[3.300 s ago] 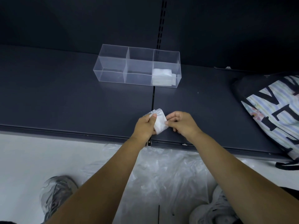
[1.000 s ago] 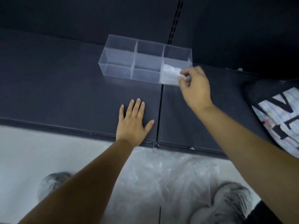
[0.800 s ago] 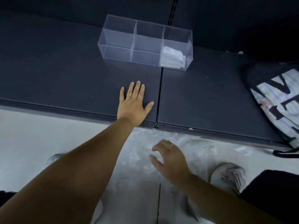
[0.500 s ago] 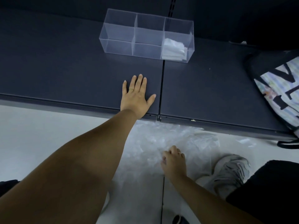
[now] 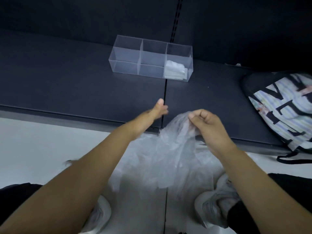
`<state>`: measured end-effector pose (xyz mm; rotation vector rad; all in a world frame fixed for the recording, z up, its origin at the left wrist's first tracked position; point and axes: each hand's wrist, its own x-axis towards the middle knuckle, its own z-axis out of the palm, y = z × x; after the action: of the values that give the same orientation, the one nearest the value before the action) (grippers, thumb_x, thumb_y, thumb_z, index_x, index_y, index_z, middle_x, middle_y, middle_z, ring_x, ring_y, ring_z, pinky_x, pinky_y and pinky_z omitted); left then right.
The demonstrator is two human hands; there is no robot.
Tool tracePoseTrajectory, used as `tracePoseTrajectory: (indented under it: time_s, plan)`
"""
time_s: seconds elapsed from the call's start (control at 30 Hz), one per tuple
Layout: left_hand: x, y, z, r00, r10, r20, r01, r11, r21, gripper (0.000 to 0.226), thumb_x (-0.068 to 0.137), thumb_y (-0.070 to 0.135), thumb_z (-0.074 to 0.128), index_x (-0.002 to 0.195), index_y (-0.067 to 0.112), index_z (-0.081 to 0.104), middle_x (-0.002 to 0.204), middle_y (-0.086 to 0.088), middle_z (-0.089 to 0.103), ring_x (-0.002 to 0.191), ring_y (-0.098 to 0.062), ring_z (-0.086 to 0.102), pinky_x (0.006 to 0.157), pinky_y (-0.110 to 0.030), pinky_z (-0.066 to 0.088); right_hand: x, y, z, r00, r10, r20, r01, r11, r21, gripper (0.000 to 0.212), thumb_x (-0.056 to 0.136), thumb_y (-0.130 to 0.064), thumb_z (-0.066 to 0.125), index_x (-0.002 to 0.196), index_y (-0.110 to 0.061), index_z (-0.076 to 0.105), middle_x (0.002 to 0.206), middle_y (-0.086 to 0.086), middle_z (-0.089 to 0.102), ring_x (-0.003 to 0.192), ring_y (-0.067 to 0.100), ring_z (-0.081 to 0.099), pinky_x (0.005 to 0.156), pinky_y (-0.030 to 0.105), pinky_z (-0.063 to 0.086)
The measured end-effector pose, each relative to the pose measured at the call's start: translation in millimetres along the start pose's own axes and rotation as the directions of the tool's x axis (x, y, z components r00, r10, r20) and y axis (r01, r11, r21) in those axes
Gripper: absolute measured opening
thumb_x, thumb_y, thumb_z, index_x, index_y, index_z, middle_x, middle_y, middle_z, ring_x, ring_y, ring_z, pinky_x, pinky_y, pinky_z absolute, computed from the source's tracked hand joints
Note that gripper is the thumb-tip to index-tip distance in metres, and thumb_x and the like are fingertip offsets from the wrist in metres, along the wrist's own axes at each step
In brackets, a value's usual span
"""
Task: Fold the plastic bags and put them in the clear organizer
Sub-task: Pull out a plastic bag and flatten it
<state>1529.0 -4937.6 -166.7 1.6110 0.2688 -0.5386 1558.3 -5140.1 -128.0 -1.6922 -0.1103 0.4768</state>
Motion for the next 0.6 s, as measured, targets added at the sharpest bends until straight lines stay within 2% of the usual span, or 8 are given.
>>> tracePoseTrajectory:
  time_s: [0.07,0.13,0.2,0.33,0.4,0.47,0.53,0.6]
  plan:
    - [-23,5,16,0.991,0.045,0.125,-0.040,0.998,-0.042,0.068,0.077,0.070,0.058,0.132,0.031,0.054,0.129,0.010,0.062,0.121,-0.008,0.055,0.102,-0.029,0.041,2,-22,-10,1.000,0.013,0.012,-0.014,0.996,0.084,0.021,0.094,-0.015,0.058,0.073,-0.015,0.062,0.061,0.000,0.062,0.053,0.011,0.056,0.052,0.021,0.050]
    - [-34,12,23,0.996,0.055,0.076,-0.057,0.998,0.024,0.035,0.081,0.039,0.074,0.109,0.019,0.070,0.101,0.006,0.074,0.092,-0.005,0.068,0.082,-0.021,0.050,5,-38,-23,0.999,0.046,0.003,-0.046,0.996,0.075,0.019,0.092,-0.017,0.061,0.073,-0.015,0.066,0.063,0.002,0.064,0.053,0.012,0.058,0.053,0.022,0.050]
    - [-47,24,19,0.997,0.058,-0.050,-0.056,0.998,0.040,0.014,0.084,0.031,0.072,0.088,0.018,0.073,0.077,0.009,0.072,0.065,0.001,0.064,0.063,-0.014,0.047,6,-52,-41,0.997,0.069,-0.038,-0.072,0.996,-0.061,0.016,0.087,-0.020,0.068,0.072,-0.015,0.068,0.065,0.004,0.066,0.055,0.014,0.058,0.055,0.024,0.050]
    - [-70,54,-2,0.982,0.080,-0.169,-0.079,0.997,0.010,0.026,0.089,0.038,0.064,0.079,0.016,0.072,0.078,0.003,0.072,0.074,-0.008,0.064,0.076,-0.019,0.052,8,-79,-80,0.994,0.034,-0.102,-0.070,0.924,-0.376,0.016,0.081,-0.023,0.075,0.073,-0.011,0.067,0.063,-0.002,0.067,0.058,0.011,0.060,0.056,0.021,0.049]
    - [-76,73,-4,0.972,0.088,-0.218,-0.089,0.996,0.005,0.031,0.091,0.037,0.061,0.085,0.009,0.071,0.077,0.000,0.069,0.071,-0.009,0.062,0.069,-0.015,0.052,10,-98,-90,0.984,-0.078,-0.160,-0.042,0.773,-0.633,0.019,0.083,-0.027,0.074,0.083,-0.009,0.068,0.079,0.002,0.067,0.074,0.015,0.062,0.066,0.025,0.048]
    - [-78,96,-3,0.949,0.084,-0.305,-0.103,0.994,-0.046,0.035,0.092,0.035,0.061,0.097,0.001,0.068,0.080,-0.007,0.065,0.072,-0.014,0.059,0.069,-0.021,0.056,7,-122,-86,0.935,-0.309,-0.172,0.045,0.587,-0.809,0.029,0.086,-0.035,0.069,0.102,-0.012,0.064,0.100,0.003,0.058,0.087,0.016,0.057,0.079,0.030,0.047]
    - [-78,120,0,0.934,0.094,-0.345,-0.120,0.991,-0.055,0.033,0.092,0.034,0.061,0.099,0.003,0.065,0.087,-0.013,0.063,0.078,-0.020,0.056,0.084,-0.033,0.056,-4,-149,-63,0.907,-0.420,-0.015,0.258,0.584,-0.770,0.037,0.083,-0.050,0.064,0.108,-0.023,0.060,0.107,-0.004,0.050,0.089,0.009,0.054,0.083,0.023,0.045]
    - [-78,142,5,0.934,0.122,-0.336,-0.138,0.990,-0.023,0.028,0.092,0.036,0.061,0.090,0.008,0.062,0.085,-0.012,0.062,0.078,-0.022,0.054,0.089,-0.037,0.053,-19,-169,-31,0.921,-0.338,0.195,0.380,0.663,-0.645,0.045,0.072,-0.071,0.057,0.102,-0.037,0.059,0.106,-0.014,0.050,0.094,-0.001,0.054,0.079,0.012,0.040]
